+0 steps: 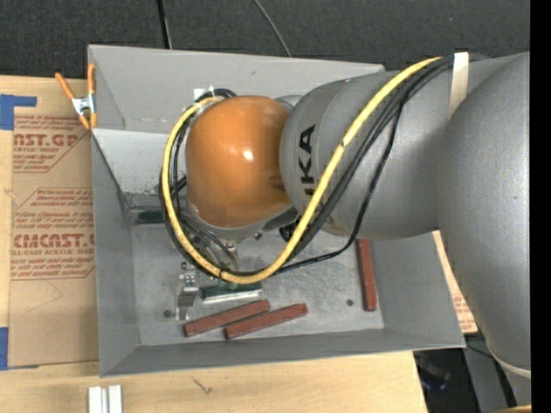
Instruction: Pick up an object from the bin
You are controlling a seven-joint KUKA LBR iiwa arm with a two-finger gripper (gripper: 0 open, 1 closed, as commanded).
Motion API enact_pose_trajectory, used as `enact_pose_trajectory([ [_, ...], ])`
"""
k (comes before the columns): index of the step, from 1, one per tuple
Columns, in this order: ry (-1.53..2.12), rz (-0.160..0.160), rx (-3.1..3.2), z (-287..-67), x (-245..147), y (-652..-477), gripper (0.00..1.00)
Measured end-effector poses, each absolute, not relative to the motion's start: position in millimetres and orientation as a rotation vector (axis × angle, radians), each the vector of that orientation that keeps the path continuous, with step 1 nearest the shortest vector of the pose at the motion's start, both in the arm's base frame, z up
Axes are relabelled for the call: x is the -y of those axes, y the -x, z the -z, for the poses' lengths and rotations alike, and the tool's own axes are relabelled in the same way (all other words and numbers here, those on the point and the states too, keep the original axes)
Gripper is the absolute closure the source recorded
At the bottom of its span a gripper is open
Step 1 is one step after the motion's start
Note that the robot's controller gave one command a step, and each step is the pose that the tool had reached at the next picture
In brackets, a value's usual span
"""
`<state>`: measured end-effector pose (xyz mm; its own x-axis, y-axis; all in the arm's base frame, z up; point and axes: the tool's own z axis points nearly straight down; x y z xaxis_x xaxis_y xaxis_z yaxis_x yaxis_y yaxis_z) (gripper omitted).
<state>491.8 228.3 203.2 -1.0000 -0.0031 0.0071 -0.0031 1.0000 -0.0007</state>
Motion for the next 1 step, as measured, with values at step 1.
enact_pose_trajectory([
  [1,-0.001,0.001,3.142,-207.0,-227.1,-494.1,0.00],
])
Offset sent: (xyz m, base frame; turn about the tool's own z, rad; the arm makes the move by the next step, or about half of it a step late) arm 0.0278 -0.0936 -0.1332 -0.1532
